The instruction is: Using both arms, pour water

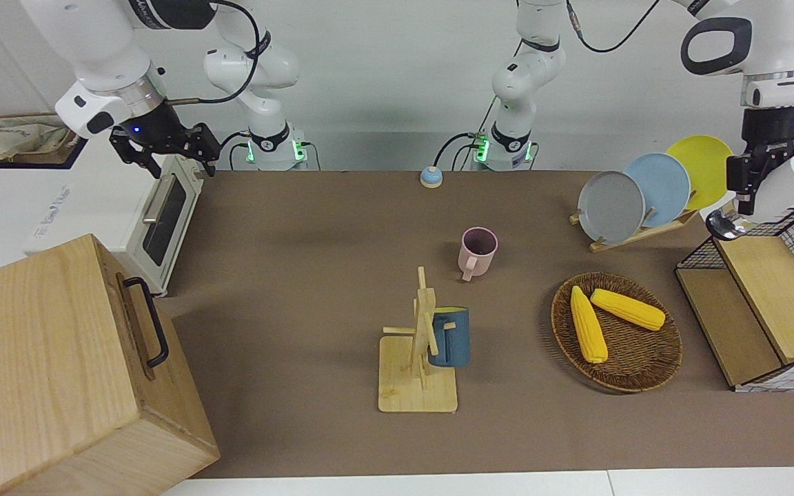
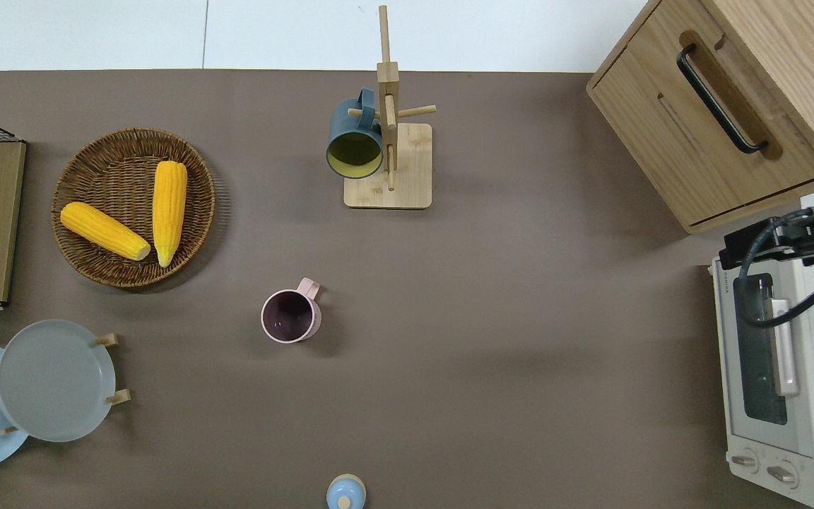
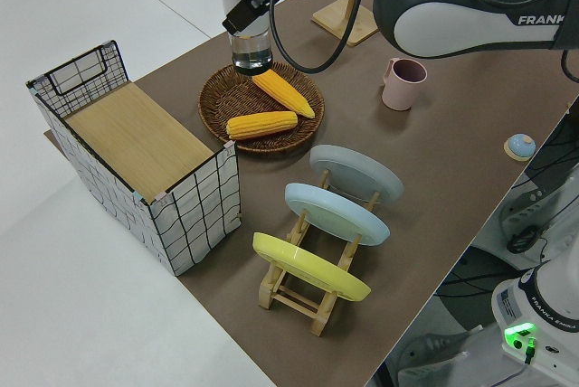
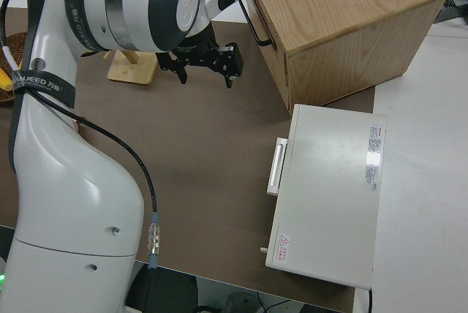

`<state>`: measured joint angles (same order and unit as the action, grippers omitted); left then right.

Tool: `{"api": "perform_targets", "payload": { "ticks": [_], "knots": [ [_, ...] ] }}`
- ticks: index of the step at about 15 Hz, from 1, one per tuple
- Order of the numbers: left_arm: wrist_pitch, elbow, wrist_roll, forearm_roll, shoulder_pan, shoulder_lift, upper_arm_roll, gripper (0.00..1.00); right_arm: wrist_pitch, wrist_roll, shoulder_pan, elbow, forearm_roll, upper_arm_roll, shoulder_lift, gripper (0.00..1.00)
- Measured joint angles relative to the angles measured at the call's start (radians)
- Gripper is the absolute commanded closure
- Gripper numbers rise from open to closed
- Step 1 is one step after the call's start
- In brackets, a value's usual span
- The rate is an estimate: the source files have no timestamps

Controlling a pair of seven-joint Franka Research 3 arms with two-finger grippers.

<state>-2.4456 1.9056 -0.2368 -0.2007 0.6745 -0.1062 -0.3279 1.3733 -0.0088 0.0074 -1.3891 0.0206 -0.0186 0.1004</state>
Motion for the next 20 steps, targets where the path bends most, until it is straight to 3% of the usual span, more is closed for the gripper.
{"api": "perform_targets", "payload": {
  "ticks": [6, 10, 16, 20],
  "knots": [
    [0.005, -0.165, -0.067, 0.0, 0.047, 0.134, 0.002, 1.0, 0.0, 0.0, 0.0, 0.0, 0.0, 0.0, 0.0, 0.009],
    [0.005, -0.241, -0.184, -0.075, 0.073, 0.223, 0.011, 1.0, 0.0, 0.0, 0.0, 0.0, 0.0, 0.0, 0.0, 0.009],
    [-0.014, -0.272, -0.422, -0.23, 0.081, 0.301, 0.076, 1.0, 0.0, 0.0, 0.0, 0.0, 0.0, 0.0, 0.0, 0.007],
    [-0.093, -0.275, -0.534, -0.293, 0.081, 0.353, 0.08, 1.0, 0.0, 0.0, 0.0, 0.0, 0.0, 0.0, 0.0, 0.007]
  ]
}}
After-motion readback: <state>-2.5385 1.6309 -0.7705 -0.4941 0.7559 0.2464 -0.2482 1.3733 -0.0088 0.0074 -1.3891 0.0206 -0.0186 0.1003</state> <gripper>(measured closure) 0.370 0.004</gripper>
